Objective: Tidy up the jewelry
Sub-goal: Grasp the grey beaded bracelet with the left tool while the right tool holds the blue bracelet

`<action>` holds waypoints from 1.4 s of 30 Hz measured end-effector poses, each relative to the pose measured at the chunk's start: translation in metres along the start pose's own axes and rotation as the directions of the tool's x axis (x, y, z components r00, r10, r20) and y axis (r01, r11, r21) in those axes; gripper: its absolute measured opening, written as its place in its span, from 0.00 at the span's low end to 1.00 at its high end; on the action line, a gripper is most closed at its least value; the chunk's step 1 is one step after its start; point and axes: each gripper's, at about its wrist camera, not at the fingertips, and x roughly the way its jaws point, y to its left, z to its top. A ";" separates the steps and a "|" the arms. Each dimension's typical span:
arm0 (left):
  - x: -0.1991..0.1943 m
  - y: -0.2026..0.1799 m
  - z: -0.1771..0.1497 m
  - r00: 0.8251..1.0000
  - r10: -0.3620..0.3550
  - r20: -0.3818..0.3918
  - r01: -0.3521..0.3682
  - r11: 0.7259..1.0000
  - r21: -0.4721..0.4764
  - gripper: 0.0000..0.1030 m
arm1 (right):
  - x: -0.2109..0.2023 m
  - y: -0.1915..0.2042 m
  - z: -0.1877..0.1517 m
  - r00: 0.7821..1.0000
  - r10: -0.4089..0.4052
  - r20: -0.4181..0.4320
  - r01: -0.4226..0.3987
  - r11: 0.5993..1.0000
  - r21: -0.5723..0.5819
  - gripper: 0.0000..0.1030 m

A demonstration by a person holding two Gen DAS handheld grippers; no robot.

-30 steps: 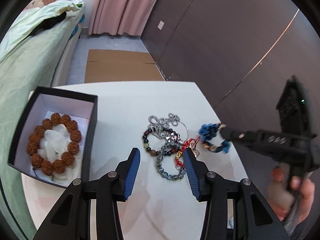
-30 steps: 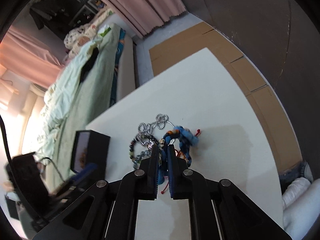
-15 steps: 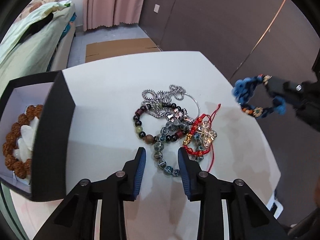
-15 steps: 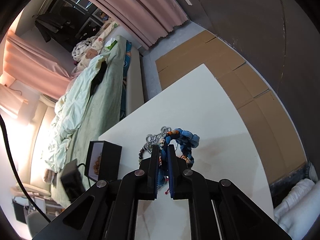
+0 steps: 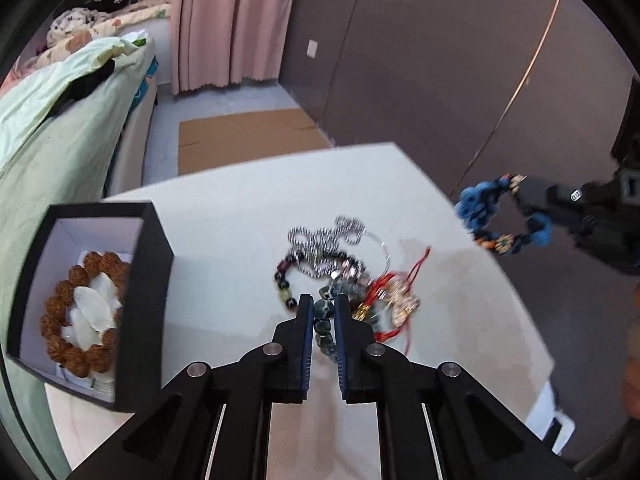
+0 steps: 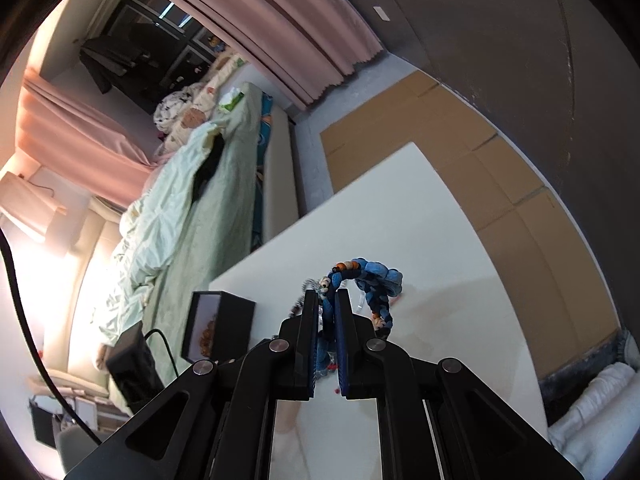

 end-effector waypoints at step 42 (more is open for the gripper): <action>-0.096 0.135 0.010 0.995 0.018 0.099 0.018 0.934 -0.358 0.12 | 0.046 0.101 -0.044 0.967 0.254 0.005 -0.252 0.962 -0.105 0.09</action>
